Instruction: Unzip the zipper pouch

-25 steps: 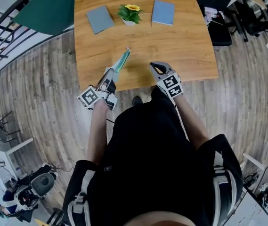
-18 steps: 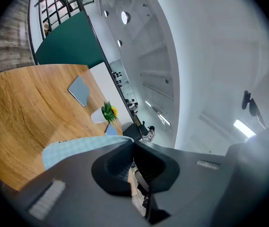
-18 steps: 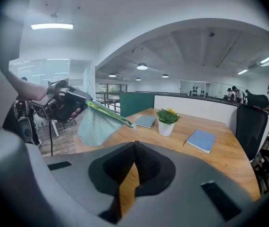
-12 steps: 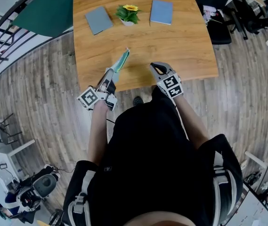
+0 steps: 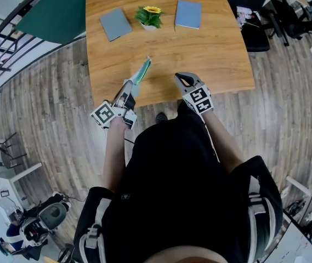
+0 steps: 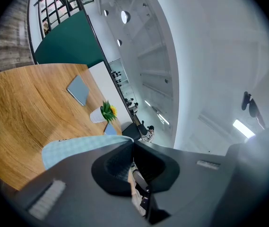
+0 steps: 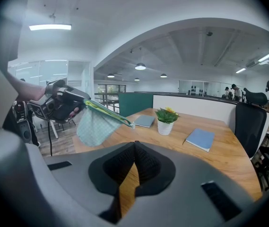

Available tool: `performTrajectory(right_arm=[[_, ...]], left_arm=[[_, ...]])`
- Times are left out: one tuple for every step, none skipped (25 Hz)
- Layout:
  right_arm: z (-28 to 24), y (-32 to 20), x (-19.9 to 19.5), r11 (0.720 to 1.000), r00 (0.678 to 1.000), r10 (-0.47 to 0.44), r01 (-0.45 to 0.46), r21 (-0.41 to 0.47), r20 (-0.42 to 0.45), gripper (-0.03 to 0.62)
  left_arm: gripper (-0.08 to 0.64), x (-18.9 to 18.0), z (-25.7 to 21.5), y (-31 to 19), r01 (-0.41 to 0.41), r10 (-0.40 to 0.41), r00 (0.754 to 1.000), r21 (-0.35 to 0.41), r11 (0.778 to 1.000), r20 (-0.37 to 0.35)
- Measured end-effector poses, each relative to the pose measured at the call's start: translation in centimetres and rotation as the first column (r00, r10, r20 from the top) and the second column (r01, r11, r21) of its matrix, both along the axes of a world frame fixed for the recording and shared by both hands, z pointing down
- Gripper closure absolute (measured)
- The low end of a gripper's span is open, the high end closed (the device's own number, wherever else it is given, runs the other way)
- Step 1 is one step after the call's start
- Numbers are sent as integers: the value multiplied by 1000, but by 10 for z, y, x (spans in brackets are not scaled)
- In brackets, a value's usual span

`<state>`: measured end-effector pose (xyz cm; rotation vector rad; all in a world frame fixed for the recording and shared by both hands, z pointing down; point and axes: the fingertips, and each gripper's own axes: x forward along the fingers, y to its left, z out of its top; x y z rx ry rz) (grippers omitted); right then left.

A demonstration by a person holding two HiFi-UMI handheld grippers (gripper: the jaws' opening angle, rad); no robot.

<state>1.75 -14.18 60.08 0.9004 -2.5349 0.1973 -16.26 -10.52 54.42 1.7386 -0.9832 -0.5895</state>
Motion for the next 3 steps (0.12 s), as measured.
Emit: performTrajectory(right_arm=[[0,0,0,1000,1000,2,-2,-3,1,591],[1,0,0,1000,1000,4,-4,-5,3,591],[1,1,1,1000,1000,7,-7,-8,5,591]], left_arm=[[558,1,-1,0,-2,2,1000,4,1000,-3],[558,1,-1,0,-3,3,1000,7,1000,-6],[558,2,-2,1,-4,4,1000,10,1000,-9]])
